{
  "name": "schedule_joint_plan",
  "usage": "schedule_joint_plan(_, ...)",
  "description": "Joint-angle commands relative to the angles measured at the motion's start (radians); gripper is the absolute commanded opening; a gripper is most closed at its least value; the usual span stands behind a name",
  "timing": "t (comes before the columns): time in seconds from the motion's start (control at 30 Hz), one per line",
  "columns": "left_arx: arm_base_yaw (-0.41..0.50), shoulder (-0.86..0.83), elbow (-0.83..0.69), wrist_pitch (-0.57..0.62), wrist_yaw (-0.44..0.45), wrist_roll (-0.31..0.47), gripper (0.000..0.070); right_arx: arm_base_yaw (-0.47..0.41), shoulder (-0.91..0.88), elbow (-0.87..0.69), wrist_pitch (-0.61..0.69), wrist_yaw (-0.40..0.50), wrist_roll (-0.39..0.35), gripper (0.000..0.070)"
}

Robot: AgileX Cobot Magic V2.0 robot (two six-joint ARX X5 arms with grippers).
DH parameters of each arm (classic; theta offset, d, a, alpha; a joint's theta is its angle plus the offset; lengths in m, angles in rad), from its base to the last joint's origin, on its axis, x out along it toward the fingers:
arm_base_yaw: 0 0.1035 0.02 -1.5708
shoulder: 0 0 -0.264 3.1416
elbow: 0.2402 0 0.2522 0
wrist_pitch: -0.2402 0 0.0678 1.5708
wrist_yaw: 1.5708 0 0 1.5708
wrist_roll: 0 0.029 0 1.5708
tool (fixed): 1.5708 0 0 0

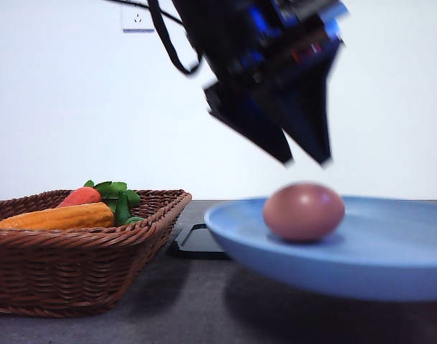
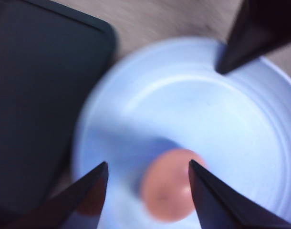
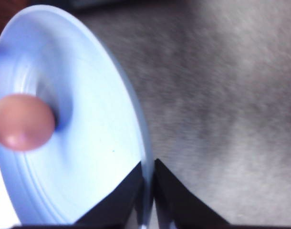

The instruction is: Transfer egg from basket to plate and serve

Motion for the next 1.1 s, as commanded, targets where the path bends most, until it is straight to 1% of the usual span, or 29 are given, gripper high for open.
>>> schedule_joint_plan(0.0,-0.002,-0.044,0.019,-0.003,-0.019,-0.019,0.0348,-0.006,0.044,0.049,0.017,-0.012,-0.031,0.0)
schedule_joint_plan(0.1,0.016,-0.131,0.019,-0.039,-0.048,-0.019,0.0347,-0.021,0.131,0.122,0.018,-0.012,-0.052,0.0)
schedule_joint_plan(0.2,0.04,-0.224,0.019,-0.095,-0.056,-0.02,0.0347,-0.026,0.231,0.212,0.019,-0.012,-0.068,0.0)
schedule_joint_plan(0.47,0.079,-0.472,0.019,-0.266,-0.148,-0.024,0.0347,-0.029,0.533,0.498,0.059,-0.012,-0.072,0.0)
schedule_joint_plan(0.57,0.085,-0.554,0.019,-0.302,-0.176,-0.027,0.0347,-0.029,0.647,0.607,0.059,-0.012,-0.072,0.0)
schedule_joint_plan(0.67,0.085,-0.623,0.019,-0.323,-0.191,-0.03,0.0347,-0.029,0.73,0.681,0.059,-0.013,-0.072,0.0)
schedule_joint_plan(0.77,0.086,-0.684,0.019,-0.336,-0.195,-0.052,0.0346,-0.029,0.792,0.729,0.058,-0.012,-0.072,0.0)
schedule_joint_plan(0.93,0.086,-0.748,0.019,-0.342,-0.202,-0.06,0.0342,-0.03,0.839,0.747,0.06,-0.009,-0.072,0.0)
schedule_joint_plan(1.07,0.086,-0.768,0.019,-0.342,-0.207,-0.061,0.0342,-0.029,0.852,0.747,0.056,0.047,-0.072,0.0002)
